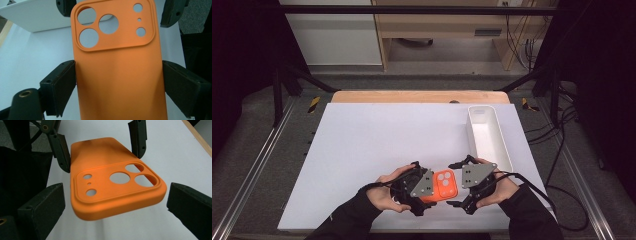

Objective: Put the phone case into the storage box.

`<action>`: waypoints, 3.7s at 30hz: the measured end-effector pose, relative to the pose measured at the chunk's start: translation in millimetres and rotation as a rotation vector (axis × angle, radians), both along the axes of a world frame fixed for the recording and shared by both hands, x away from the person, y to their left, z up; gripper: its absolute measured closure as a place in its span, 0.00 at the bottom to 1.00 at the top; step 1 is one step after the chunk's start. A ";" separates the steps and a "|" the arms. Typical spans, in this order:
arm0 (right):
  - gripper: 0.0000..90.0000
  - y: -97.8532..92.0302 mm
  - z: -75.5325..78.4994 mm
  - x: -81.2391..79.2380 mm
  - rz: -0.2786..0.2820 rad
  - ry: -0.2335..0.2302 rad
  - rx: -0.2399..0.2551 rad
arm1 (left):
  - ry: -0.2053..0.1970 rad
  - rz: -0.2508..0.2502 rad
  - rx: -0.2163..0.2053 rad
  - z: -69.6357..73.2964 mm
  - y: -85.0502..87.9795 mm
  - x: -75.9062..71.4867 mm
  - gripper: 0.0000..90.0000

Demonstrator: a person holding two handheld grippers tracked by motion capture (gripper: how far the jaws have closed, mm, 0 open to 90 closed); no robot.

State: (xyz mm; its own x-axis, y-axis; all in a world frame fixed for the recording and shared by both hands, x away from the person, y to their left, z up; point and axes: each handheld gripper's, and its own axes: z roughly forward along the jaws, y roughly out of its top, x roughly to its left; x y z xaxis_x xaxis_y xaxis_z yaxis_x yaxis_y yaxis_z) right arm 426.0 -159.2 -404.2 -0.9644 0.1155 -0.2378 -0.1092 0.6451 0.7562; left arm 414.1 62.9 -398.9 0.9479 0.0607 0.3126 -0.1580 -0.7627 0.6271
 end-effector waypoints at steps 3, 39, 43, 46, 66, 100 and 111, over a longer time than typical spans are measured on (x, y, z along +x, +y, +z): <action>0.03 1.4 -1.6 0.4 0.012 0.009 0.007 | -0.002 -0.008 -0.004 0.4 -0.6 -1.1 0.15; 0.13 7.2 -10.4 0.7 0.114 0.038 0.054 | 0.007 -0.058 0.011 -1.4 -2.1 -4.8 0.15; 0.15 7.0 -10.2 0.3 0.117 0.035 0.060 | 0.012 -0.056 0.005 -2.0 -1.1 -4.2 0.15; 0.15 6.9 -10.0 0.1 0.121 0.034 0.065 | 0.015 -0.059 0.005 -2.1 -0.7 -4.0 0.15; 0.17 6.7 -7.2 -0.2 0.117 0.068 0.069 | 0.040 -0.063 -0.001 -1.1 0.6 -2.2 0.16; 0.18 -4.9 9.0 3.1 0.045 0.093 0.073 | 0.160 0.054 -0.124 12.7 32.3 9.9 0.03; 0.18 -14.9 20.0 3.8 0.020 0.104 0.076 | 0.200 0.126 -0.174 8.0 50.7 14.6 0.01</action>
